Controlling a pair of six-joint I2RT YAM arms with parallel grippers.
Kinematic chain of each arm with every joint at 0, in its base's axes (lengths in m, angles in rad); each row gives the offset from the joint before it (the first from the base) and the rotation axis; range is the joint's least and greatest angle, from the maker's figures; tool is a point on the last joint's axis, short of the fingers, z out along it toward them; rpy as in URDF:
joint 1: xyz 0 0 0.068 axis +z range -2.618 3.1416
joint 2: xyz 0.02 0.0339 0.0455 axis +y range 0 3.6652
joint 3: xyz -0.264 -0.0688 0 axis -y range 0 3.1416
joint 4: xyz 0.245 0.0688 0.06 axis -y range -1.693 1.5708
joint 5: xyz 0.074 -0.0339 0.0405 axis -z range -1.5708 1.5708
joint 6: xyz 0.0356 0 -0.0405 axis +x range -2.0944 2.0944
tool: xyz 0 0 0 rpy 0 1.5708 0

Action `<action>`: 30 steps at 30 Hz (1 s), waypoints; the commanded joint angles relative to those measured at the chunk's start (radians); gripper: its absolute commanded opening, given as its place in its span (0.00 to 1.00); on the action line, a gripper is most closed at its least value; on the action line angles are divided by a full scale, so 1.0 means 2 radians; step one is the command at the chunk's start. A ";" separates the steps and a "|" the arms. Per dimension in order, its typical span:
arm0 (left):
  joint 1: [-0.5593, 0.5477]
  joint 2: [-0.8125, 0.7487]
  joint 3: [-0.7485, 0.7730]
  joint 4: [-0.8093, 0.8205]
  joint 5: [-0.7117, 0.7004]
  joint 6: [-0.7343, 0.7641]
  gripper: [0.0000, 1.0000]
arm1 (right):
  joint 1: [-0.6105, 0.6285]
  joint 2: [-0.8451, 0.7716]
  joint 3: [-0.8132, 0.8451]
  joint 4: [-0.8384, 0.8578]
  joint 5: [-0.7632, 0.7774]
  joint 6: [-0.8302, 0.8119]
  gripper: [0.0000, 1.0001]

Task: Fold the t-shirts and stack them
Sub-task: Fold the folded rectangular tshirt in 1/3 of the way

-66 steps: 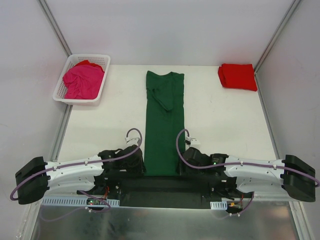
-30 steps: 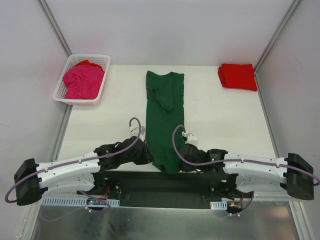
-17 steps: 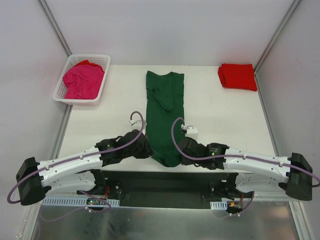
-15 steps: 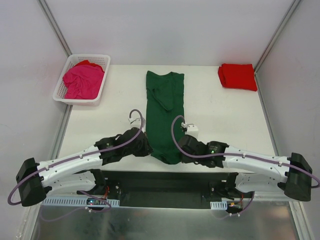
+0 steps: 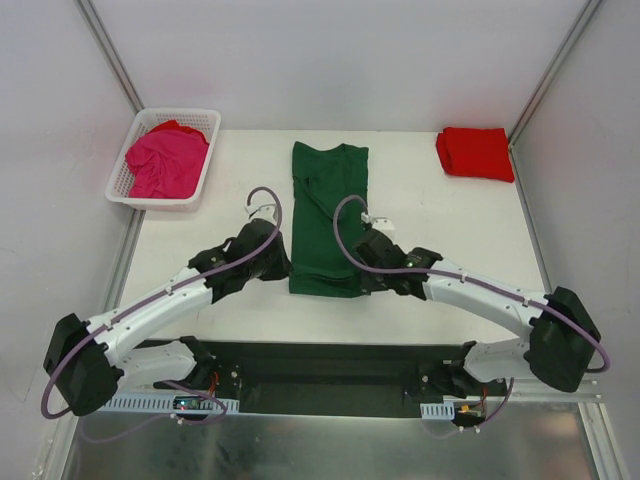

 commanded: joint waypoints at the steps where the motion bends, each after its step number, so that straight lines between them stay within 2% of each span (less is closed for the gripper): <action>1: 0.020 0.036 0.041 0.009 0.009 0.048 0.00 | -0.034 0.030 0.052 0.027 -0.025 -0.046 0.01; 13: 0.084 0.174 0.142 0.058 0.063 0.107 0.00 | -0.124 0.150 0.159 0.053 -0.094 -0.105 0.01; 20: 0.124 0.251 0.223 0.071 0.095 0.137 0.00 | -0.167 0.189 0.203 0.054 -0.115 -0.122 0.01; 28: 0.157 0.323 0.264 0.077 0.110 0.158 0.00 | -0.215 0.231 0.240 0.061 -0.144 -0.133 0.01; 29: 0.162 0.330 0.271 0.078 0.111 0.161 0.00 | -0.220 0.236 0.242 0.069 -0.144 -0.135 0.02; 30: 0.163 0.337 0.274 0.079 0.108 0.162 0.00 | -0.224 0.246 0.247 0.072 -0.163 -0.136 0.09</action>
